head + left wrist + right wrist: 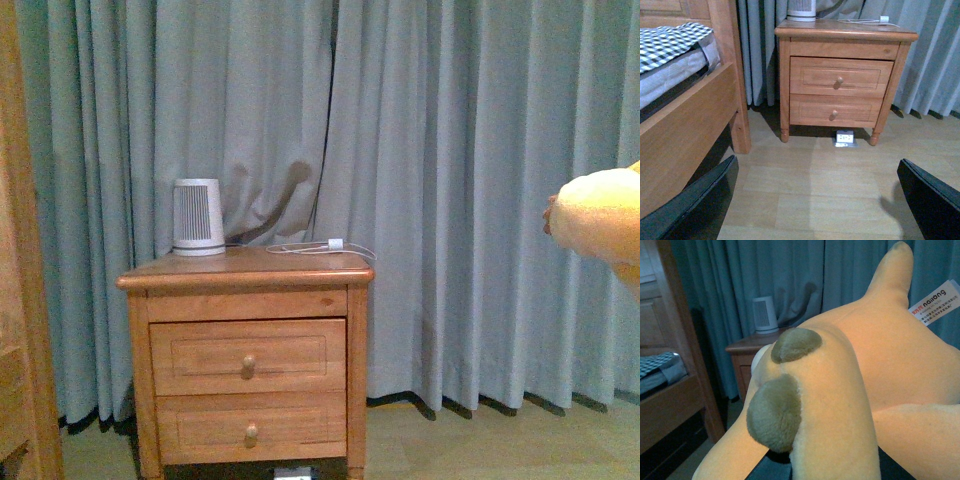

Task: Put away toys

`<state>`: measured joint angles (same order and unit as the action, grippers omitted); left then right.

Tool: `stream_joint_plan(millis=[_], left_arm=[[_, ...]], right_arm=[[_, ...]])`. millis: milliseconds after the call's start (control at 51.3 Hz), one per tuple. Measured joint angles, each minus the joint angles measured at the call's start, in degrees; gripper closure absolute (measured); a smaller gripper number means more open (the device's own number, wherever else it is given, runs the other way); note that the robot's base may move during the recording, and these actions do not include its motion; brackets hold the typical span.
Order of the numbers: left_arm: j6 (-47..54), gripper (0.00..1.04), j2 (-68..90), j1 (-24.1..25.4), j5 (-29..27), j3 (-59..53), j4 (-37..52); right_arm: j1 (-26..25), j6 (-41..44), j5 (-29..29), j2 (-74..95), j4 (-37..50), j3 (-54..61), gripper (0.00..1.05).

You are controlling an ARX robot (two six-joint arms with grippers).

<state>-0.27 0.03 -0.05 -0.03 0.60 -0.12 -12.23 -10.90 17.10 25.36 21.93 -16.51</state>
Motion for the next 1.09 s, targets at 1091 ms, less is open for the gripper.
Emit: stream_joint_plan(millis=[1091], left_arm=[[0.02,0.06,0.0,-0.07,-0.02,0.0,-0.02]], right_arm=[[-0.09,0.0,-0.37,0.02,0.0,0.0,0.88]])
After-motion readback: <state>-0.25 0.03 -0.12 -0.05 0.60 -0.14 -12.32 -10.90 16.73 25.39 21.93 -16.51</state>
